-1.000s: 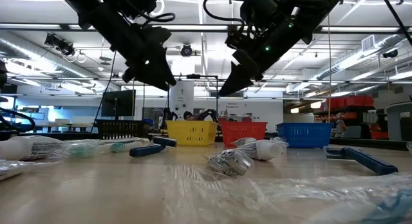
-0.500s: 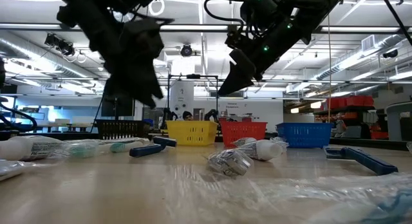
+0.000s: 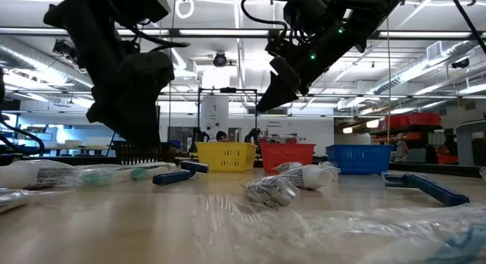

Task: Pick & Place Travel size toiletries
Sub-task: Put the green toothbrush into the yellow bin

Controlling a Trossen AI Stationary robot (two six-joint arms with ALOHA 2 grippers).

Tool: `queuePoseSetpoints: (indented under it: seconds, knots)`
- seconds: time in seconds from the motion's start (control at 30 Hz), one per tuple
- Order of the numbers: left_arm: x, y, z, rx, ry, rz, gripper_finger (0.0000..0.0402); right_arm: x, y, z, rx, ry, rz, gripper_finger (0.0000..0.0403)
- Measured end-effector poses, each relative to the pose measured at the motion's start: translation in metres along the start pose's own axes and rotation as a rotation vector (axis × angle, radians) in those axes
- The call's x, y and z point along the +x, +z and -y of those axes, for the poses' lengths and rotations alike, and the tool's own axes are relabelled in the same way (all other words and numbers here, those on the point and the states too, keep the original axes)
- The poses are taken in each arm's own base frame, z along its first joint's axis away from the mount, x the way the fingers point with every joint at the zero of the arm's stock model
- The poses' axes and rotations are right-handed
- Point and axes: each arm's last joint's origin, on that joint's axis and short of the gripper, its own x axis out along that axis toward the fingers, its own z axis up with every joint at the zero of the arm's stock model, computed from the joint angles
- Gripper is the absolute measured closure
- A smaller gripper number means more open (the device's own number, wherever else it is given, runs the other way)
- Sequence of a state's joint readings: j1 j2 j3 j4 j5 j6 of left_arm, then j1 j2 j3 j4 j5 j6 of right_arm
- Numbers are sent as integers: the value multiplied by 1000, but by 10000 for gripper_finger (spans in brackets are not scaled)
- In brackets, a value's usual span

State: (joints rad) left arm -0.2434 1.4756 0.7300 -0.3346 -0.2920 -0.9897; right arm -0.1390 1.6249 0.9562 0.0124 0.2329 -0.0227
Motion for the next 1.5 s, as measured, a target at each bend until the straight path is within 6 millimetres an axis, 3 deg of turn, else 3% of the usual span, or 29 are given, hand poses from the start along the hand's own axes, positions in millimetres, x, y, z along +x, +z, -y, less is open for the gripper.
queuePoseSetpoints:
  seconds: [0.37,0.7,0.9,1.23,1.37,1.5]
  knots:
    - [-3,-4,5,20,18,78,230,0,0,0,19,0,0,273]
    - [35,-16,10,73,41,17,230,0,0,-1,18,2,-1,273]
    - [41,-19,9,101,46,-21,245,0,0,-1,18,2,0,273]
    - [38,-11,13,60,21,-14,376,0,0,-1,18,2,0,273]
    - [24,2,20,82,14,27,382,0,0,-1,18,2,0,273]
    - [1,16,18,81,114,76,366,0,0,-1,18,2,0,273]
